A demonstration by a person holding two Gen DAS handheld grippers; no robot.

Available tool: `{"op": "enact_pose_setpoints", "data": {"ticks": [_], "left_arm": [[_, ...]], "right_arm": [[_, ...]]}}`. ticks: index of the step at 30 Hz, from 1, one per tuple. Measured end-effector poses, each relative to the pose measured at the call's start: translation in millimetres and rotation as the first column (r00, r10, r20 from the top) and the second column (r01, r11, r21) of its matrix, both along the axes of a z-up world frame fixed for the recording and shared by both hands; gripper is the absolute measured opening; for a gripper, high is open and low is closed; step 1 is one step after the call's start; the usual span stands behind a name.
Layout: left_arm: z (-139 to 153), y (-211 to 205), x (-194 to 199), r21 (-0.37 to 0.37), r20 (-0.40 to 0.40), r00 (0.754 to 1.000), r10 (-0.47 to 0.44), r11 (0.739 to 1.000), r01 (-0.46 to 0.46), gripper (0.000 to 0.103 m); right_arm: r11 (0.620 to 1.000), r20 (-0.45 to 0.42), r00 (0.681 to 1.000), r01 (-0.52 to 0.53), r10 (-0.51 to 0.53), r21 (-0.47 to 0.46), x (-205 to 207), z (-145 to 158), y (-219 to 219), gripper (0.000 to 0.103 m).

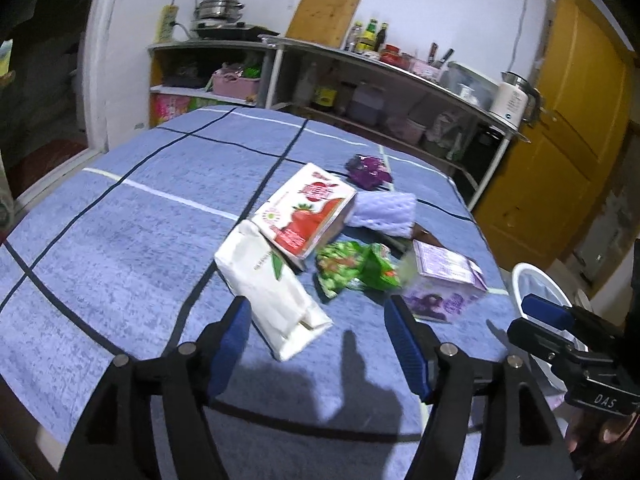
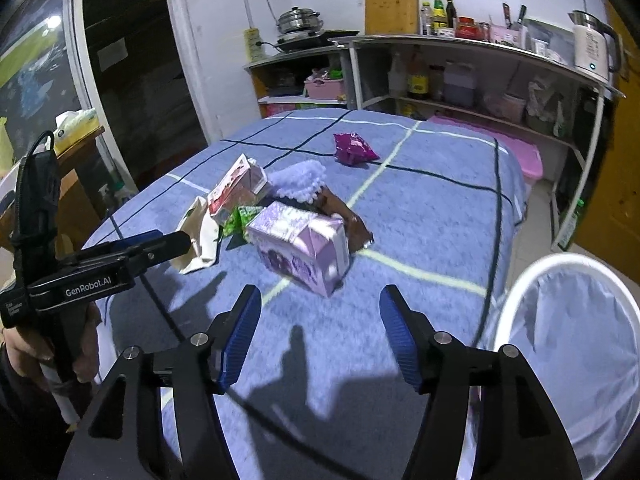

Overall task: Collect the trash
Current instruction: 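Move both open grippers back toward the remaining trash on the table, then grasp the white paper bag with the left gripper while the right grasps the purple carton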

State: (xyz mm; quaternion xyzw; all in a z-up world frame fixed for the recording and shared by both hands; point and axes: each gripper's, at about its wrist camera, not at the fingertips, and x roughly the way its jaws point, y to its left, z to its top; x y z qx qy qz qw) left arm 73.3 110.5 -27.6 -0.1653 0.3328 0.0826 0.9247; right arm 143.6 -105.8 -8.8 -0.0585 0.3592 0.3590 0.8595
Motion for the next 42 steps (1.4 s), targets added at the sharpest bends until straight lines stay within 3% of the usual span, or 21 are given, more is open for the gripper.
{"op": "enact_pose_setpoints", "data": {"ticks": [9, 15, 22, 29, 35, 37, 39, 42], "left_arm": [[-18.5, 15.3, 25.2, -0.008, -0.058, 0.997, 0.056, 0.998, -0.056, 0.070], [-24.1, 17.5, 25.5, 0.002, -0.079, 0.995, 0.053, 0.999, -0.053, 0.049], [-22.6, 25.5, 13.6, 0.007, -0.074, 0.995, 0.062, 0.998, -0.062, 0.040], [-22.5, 27.4, 6.1, 0.007, -0.076, 0.995, 0.065, 0.998, -0.064, 0.035], [-22.1, 29.4, 1.4, 0.006, -0.076, 0.995, 0.062, 0.998, -0.061, 0.034], [-22.1, 29.7, 1.0, 0.005, -0.075, 0.995, 0.061, 0.998, -0.061, 0.034], [-21.9, 29.7, -0.7, 0.006, -0.074, 0.995, 0.060, 0.998, -0.060, 0.033], [-20.9, 28.2, -2.4, 0.007, -0.073, 0.996, 0.057, 0.998, -0.056, 0.033]], "right_arm": [[0.998, 0.017, 0.998, -0.063, 0.064, -0.029, 27.2, -5.9, 26.7, 0.064], [0.993, 0.020, 0.993, -0.114, 0.115, -0.034, 43.6, -7.6, 38.9, 0.064], [0.981, 0.014, 0.981, -0.192, 0.193, -0.039, 43.0, -9.6, 51.6, 0.064], [0.964, -0.029, 0.965, -0.262, 0.261, -0.034, 30.5, -11.8, 55.8, 0.064], [0.962, -0.009, 0.964, -0.268, 0.267, -0.049, 30.1, -10.8, 62.9, 0.064], [0.963, -0.016, 0.964, -0.265, 0.264, -0.060, 32.6, -13.5, 66.1, 0.060], [0.962, -0.017, 0.965, -0.263, 0.262, -0.075, 31.5, -14.7, 67.8, 0.039], [0.964, -0.010, 0.967, -0.253, 0.253, -0.079, 25.2, -14.5, 66.7, 0.039]]}}
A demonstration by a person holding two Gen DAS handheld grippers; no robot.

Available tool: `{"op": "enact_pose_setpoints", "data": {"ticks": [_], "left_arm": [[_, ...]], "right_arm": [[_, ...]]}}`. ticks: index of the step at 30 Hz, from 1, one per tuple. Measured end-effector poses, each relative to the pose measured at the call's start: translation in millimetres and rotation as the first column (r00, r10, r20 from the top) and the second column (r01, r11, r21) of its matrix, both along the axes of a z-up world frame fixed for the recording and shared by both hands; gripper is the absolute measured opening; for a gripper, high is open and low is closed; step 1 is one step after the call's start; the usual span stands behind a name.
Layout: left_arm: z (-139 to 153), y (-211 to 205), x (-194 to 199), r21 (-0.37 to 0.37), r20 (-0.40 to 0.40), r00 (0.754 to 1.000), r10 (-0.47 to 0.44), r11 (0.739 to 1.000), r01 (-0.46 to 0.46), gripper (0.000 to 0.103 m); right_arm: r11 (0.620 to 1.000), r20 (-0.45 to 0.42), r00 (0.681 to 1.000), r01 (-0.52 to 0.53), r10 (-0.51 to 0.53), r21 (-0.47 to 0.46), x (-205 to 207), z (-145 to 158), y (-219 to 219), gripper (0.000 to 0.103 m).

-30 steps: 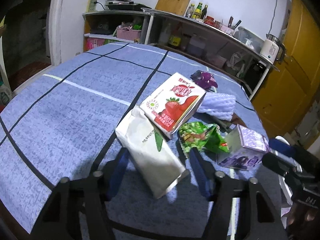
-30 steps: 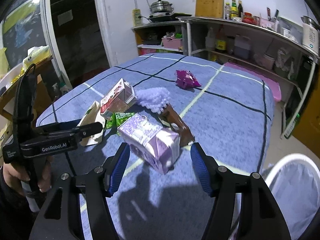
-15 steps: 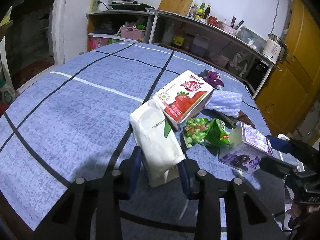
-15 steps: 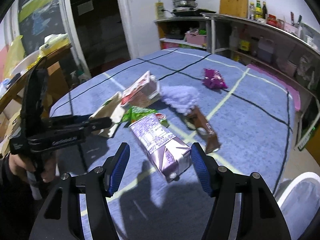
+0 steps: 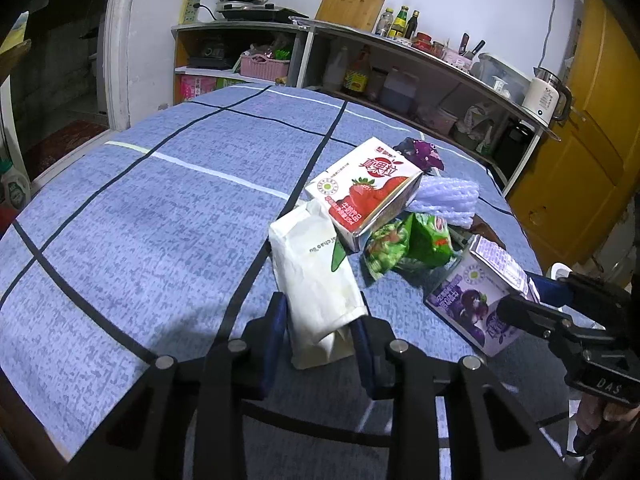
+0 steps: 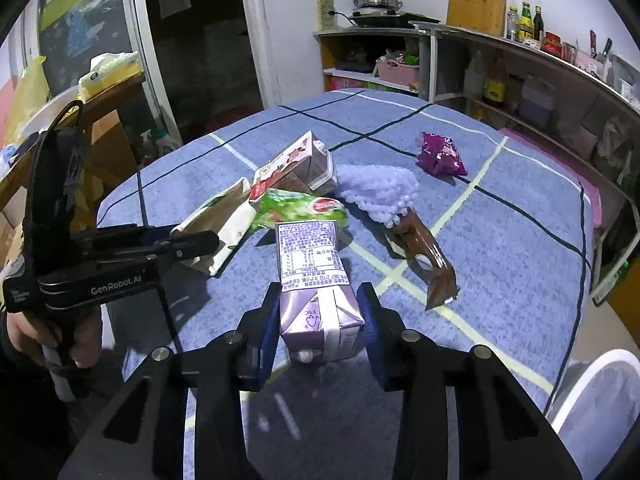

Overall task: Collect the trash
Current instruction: 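Grasp the white paper bag with the left gripper while the right grasps the purple carton, then lift the paper bag and purple carton and carry them toward the bin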

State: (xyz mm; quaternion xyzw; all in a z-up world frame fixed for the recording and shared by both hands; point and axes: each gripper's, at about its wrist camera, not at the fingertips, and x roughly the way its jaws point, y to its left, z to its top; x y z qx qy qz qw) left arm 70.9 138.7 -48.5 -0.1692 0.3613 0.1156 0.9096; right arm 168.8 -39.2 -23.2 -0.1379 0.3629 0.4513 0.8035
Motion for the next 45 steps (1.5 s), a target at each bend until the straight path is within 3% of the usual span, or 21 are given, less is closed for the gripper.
{"op": "enact_pose_setpoints", "data": {"ticks": [28, 45], "left_arm": [[41.0, -55.7, -34.9, 0.027, 0.097, 0.986, -0.135, 0.991, 0.133, 0.030], [53.4, -119.0, -3.5, 0.028, 0.108, 0.943, -0.315, 0.949, 0.314, 0.030]], "right_arm": [[0.973, -0.046, 0.978, 0.206, -0.202, 0.100, -47.3, 16.5, -71.8, 0.038], [0.924, -0.037, 0.932, 0.362, -0.360, 0.124, -48.2, 23.7, -136.5, 0.038]]}}
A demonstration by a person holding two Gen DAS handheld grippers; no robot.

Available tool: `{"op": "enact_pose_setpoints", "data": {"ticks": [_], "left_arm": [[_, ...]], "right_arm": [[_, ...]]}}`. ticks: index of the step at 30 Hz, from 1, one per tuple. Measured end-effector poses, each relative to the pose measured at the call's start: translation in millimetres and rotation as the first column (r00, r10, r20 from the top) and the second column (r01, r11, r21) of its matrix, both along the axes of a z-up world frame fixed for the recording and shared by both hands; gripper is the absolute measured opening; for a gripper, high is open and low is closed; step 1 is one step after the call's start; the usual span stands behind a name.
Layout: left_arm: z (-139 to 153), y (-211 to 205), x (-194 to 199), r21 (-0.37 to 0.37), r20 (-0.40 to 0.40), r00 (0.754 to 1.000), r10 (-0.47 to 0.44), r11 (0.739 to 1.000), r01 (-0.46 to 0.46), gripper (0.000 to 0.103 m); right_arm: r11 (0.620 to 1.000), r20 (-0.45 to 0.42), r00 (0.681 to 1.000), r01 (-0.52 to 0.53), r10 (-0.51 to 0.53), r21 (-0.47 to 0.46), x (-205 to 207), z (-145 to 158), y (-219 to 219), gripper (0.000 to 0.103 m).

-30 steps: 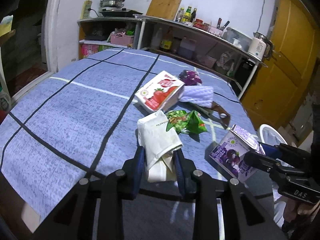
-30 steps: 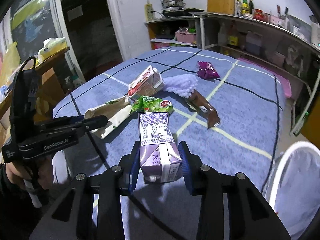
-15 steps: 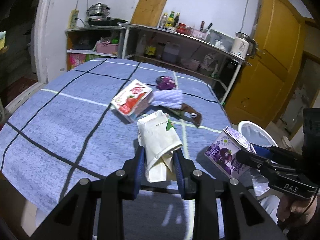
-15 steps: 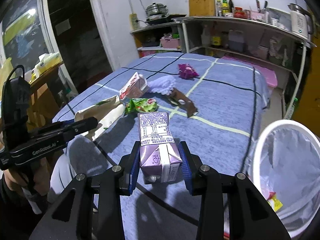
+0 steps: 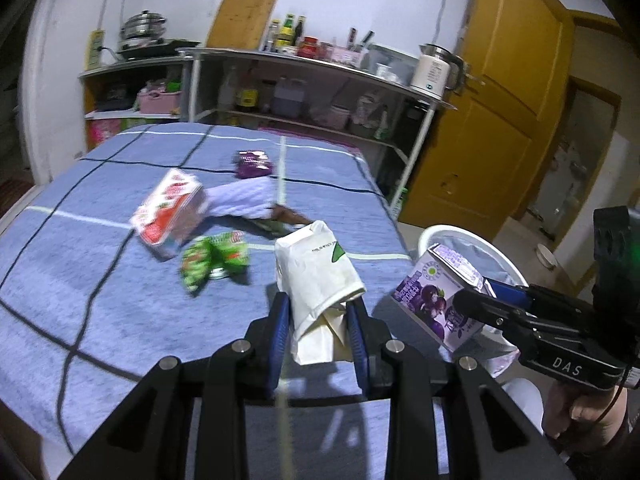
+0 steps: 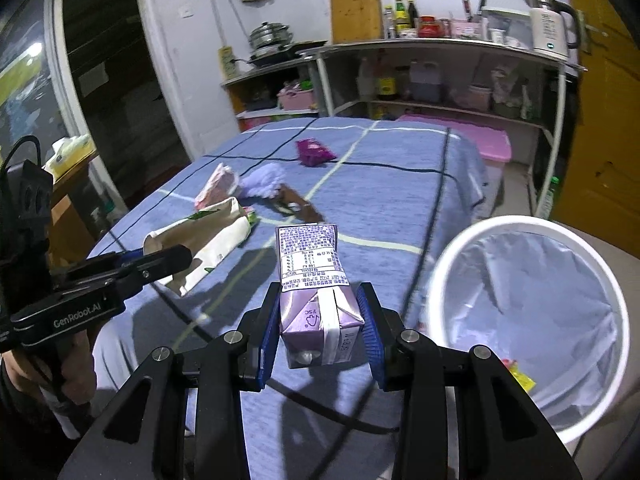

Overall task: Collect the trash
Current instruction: 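Lift the paper bag and purple carton and carry them toward the bin, then lower the paper bag and carton into the bin and open both grippers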

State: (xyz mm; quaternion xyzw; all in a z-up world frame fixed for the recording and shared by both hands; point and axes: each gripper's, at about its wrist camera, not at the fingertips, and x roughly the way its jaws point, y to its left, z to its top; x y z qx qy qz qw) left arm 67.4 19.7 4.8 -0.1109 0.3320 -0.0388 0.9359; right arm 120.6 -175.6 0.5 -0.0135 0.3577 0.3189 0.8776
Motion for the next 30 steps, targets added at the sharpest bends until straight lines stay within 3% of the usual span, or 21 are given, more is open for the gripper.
{"op": "enact_pose_setpoints", "data": {"ticks": [9, 18, 30], "left_arm": [[2.0, -46.7, 22.4, 0.004, 0.000, 0.992, -0.130, 0.992, 0.130, 0.030], [3.6, -95.9, 46.1, 0.009, -0.002, 0.967, -0.253, 0.967, 0.253, 0.030], [-10.5, -152.4, 73.2, 0.011, -0.051, 0.927, -0.372, 0.928, 0.373, 0.030]], "right_arm": [[0.991, 0.002, 0.991, 0.135, -0.135, -0.002, 6.4, 2.0, -53.0, 0.038], [0.960, -0.016, 0.960, 0.281, -0.281, -0.006, 16.3, -3.8, -112.3, 0.038], [0.937, -0.069, 0.934, 0.350, -0.350, -0.023, 22.4, -20.2, -144.1, 0.038]]}}
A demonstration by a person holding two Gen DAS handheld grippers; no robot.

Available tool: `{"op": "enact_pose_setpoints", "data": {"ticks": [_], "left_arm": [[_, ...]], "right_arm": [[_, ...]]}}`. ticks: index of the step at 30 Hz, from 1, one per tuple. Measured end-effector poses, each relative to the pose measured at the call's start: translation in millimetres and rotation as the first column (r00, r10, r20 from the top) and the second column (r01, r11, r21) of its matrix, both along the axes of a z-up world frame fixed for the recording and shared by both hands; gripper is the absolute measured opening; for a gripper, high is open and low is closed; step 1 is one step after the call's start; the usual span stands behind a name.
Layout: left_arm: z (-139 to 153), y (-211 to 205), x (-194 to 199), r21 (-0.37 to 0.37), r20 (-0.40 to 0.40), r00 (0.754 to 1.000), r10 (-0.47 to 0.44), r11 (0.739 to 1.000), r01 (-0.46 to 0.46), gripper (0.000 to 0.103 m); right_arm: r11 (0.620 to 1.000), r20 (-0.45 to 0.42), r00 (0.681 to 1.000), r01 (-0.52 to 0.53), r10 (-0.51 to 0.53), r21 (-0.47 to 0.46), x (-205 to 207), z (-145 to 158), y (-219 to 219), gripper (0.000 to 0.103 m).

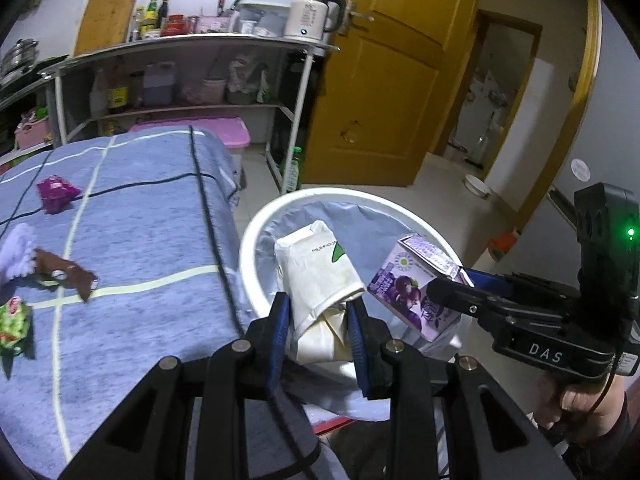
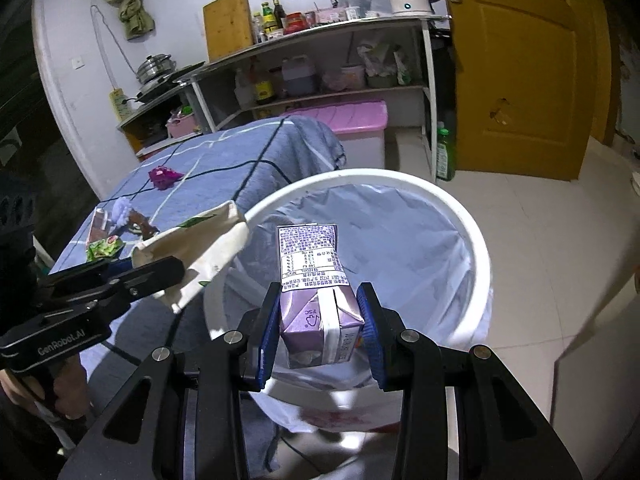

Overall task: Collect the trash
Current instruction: 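Lower the paper bag and carton into the bin and open both grippers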

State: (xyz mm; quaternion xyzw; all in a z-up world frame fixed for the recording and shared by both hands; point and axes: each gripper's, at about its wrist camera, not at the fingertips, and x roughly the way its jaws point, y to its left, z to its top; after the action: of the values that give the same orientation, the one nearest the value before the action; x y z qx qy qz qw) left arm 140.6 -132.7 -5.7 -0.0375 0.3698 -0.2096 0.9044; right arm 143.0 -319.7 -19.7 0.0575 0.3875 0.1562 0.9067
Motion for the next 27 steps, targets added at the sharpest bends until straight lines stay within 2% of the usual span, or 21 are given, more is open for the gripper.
{"op": "enact_pose_setpoints", "data": {"ticks": [11, 17, 27], "left_arm": [[-14.0, -23.1, 8.2, 0.015, -0.048, 0.997, -0.064, 0.998, 0.064, 0.032], [-15.3, -20.8, 12.7, 0.005, -0.062, 0.997, -0.056, 0.998, 0.057, 0.034], [-12.2, -10.9, 8.6, -0.006, -0.050, 0.998, -0.040, 0.999, 0.040, 0.037]], "right_arm": [[1.000, -0.048, 0.999, -0.006, 0.006, 0.001, 8.9, -15.3, -4.2, 0.039], [1.000, -0.075, 0.997, -0.017, 0.018, 0.008, 10.4, -21.1, -1.9, 0.039], [1.000, -0.057, 0.998, -0.018, 0.018, 0.000, 5.5, -17.0, 0.6, 0.039]]}}
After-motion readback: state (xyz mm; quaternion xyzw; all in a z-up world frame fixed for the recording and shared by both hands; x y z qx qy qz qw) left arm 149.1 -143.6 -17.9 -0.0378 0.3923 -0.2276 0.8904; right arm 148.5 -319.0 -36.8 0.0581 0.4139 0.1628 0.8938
